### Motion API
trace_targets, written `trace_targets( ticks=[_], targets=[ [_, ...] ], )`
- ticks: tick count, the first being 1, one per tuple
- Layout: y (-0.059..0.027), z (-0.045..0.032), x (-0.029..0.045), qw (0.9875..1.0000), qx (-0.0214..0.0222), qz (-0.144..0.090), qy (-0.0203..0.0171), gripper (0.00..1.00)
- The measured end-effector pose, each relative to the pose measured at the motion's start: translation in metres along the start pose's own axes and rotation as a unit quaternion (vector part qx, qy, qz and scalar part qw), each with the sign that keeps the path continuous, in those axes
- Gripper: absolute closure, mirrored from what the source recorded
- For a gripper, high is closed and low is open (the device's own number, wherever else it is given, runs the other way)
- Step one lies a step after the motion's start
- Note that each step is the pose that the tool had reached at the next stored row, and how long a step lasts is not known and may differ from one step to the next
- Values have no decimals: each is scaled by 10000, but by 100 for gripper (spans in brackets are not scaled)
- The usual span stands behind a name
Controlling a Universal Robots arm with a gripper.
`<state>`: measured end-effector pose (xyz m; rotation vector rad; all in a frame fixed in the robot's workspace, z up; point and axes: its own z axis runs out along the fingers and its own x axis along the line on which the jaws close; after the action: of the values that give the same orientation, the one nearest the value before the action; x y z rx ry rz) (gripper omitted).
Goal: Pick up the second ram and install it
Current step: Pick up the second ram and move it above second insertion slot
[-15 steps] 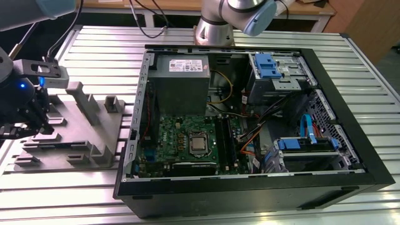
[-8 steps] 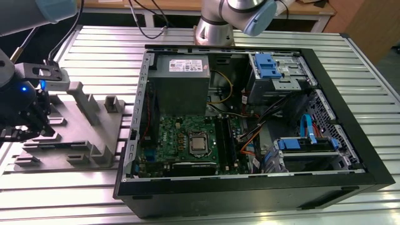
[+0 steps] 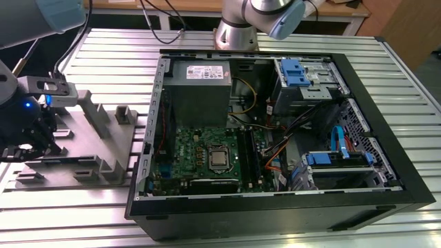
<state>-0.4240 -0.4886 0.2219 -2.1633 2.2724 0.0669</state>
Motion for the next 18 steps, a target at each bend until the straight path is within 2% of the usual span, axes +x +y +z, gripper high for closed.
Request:
trace_targets(
  ticks=[18],
  targets=[
    [0, 97, 28, 9996, 6, -299, 9, 90]
  ],
)
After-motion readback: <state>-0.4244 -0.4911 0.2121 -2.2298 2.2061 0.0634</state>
